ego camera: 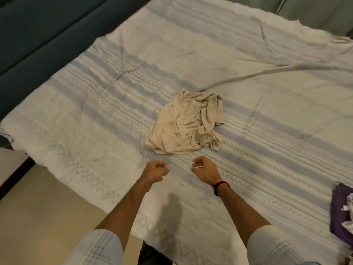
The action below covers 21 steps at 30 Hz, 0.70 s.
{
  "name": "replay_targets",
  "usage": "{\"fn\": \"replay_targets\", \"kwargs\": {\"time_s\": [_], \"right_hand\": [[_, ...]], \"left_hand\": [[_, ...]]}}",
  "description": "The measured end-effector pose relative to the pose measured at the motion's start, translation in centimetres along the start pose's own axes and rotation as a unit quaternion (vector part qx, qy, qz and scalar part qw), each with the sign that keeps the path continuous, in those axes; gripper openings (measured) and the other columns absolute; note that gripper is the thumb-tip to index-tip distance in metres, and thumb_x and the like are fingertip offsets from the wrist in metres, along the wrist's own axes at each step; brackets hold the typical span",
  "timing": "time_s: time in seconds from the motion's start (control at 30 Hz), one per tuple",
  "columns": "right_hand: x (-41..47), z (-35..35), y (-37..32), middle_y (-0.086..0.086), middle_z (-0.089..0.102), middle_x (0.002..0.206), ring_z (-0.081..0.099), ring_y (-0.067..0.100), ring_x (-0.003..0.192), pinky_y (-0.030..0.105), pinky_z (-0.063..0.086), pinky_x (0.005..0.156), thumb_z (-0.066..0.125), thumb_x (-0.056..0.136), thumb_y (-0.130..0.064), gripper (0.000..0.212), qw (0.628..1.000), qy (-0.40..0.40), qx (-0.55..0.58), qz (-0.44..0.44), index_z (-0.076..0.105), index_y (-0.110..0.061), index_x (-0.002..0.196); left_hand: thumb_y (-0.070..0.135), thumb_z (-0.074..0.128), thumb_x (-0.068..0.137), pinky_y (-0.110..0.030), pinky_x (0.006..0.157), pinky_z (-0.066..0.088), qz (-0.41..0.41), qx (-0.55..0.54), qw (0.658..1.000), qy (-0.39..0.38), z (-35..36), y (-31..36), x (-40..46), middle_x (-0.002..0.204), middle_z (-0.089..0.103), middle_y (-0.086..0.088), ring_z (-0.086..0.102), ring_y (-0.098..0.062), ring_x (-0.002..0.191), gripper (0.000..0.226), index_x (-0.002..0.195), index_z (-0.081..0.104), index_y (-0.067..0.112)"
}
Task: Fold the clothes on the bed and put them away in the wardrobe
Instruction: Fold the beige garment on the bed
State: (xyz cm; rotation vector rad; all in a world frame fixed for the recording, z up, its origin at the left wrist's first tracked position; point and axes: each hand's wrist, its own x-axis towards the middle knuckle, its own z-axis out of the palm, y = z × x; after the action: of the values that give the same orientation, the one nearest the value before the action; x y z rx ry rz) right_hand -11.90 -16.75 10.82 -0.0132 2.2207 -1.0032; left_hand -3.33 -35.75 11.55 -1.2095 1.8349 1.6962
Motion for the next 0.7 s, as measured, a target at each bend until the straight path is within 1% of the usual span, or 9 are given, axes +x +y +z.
{"fn": "replay_targets", "kwargs": {"time_s": [0.13,0.2,0.23,0.33,0.4,0.47,0.5,0.63,0.7], "right_hand": [[4.9,3.2,-0.8,-0.001,0.067,0.105,0.060,0.013,0.093,0.022,0.045,0.078,0.070,0.087,-0.017,0.031,0.999,-0.008,-0.020,0.026,0.062,-0.011,0.116],[7.3,4.9,-1.2,-0.002,0.065,0.102,0.058,0.012,0.092,0.021,0.042,0.078,0.070,0.087,-0.017,0.030,0.999,-0.015,-0.027,0.042,0.061,-0.010,0.115],[8.0,5.3,-1.4,-0.002,0.064,0.102,0.058,0.012,0.091,0.022,0.042,0.079,0.070,0.088,-0.017,0.029,0.998,-0.016,-0.030,0.046,0.061,-0.010,0.115],[11.0,7.5,-1.6,0.002,0.066,0.106,0.060,0.016,0.096,0.024,0.044,0.080,0.070,0.087,-0.018,0.031,0.998,-0.019,-0.037,0.056,0.061,-0.009,0.116],[12.8,9.0,-1.5,0.002,0.065,0.108,0.061,0.019,0.101,0.027,0.047,0.081,0.070,0.086,-0.018,0.034,0.997,-0.024,-0.036,0.060,0.060,-0.013,0.118],[14.5,10.3,-1.2,0.003,0.064,0.114,0.060,0.019,0.108,0.029,0.047,0.086,0.070,0.084,-0.019,0.035,0.997,-0.032,-0.041,0.058,0.062,-0.017,0.118],[14.9,10.5,-1.3,0.003,0.064,0.117,0.059,0.019,0.110,0.028,0.046,0.087,0.070,0.083,-0.019,0.036,0.997,-0.037,-0.042,0.055,0.064,-0.018,0.118],[16.8,12.2,-1.0,0.003,0.066,0.121,0.060,0.020,0.113,0.034,0.049,0.099,0.072,0.081,-0.018,0.039,0.995,-0.041,0.000,0.095,0.068,-0.016,0.120],[16.9,12.7,-1.1,0.003,0.069,0.120,0.063,0.018,0.110,0.033,0.051,0.098,0.074,0.082,-0.018,0.036,0.991,-0.026,0.059,0.117,0.071,-0.013,0.117]], "left_hand": [[0.009,0.069,0.086,-0.025,0.066,0.049,-0.017,0.022,0.999,-0.020,-1.4,0.2,5.8,0.092,0.065,-0.006,0.060,-0.014,0.081,0.009,0.089,0.063,0.016],[0.008,0.068,0.086,-0.025,0.065,0.048,-0.023,0.036,0.999,-0.027,-1.9,0.0,8.5,0.087,0.063,-0.005,0.058,-0.016,0.081,0.012,0.080,0.061,0.017],[0.008,0.067,0.085,-0.026,0.065,0.047,-0.022,0.039,0.999,-0.030,-1.9,0.0,9.4,0.086,0.061,-0.006,0.057,-0.017,0.081,0.013,0.079,0.060,0.017],[0.010,0.069,0.085,-0.024,0.066,0.049,-0.038,0.031,0.998,-0.038,-2.0,-0.4,12.2,0.088,0.066,-0.004,0.060,-0.016,0.083,0.012,0.080,0.064,0.019],[0.013,0.070,0.084,-0.024,0.067,0.050,-0.050,0.024,0.998,-0.042,-2.0,-1.0,13.9,0.092,0.069,-0.004,0.063,-0.015,0.085,0.008,0.089,0.068,0.019],[0.015,0.070,0.084,-0.024,0.069,0.050,-0.057,0.023,0.997,-0.045,-1.9,-1.8,15.5,0.099,0.070,-0.003,0.065,-0.016,0.090,0.018,0.102,0.068,0.016],[0.015,0.071,0.084,-0.024,0.070,0.049,-0.055,0.022,0.997,-0.043,-1.8,-2.0,15.8,0.101,0.071,-0.003,0.065,-0.016,0.091,0.021,0.104,0.068,0.017],[0.012,0.072,0.082,-0.022,0.067,0.048,-0.062,0.012,0.997,-0.043,-2.0,-3.0,17.2,0.099,0.071,-0.001,0.065,-0.014,0.087,0.023,0.105,0.068,0.017],[0.011,0.072,0.082,-0.022,0.065,0.048,-0.062,0.005,0.997,-0.038,-2.3,-3.1,17.2,0.096,0.070,-0.001,0.064,-0.013,0.084,0.019,0.099,0.068,0.018]]}}
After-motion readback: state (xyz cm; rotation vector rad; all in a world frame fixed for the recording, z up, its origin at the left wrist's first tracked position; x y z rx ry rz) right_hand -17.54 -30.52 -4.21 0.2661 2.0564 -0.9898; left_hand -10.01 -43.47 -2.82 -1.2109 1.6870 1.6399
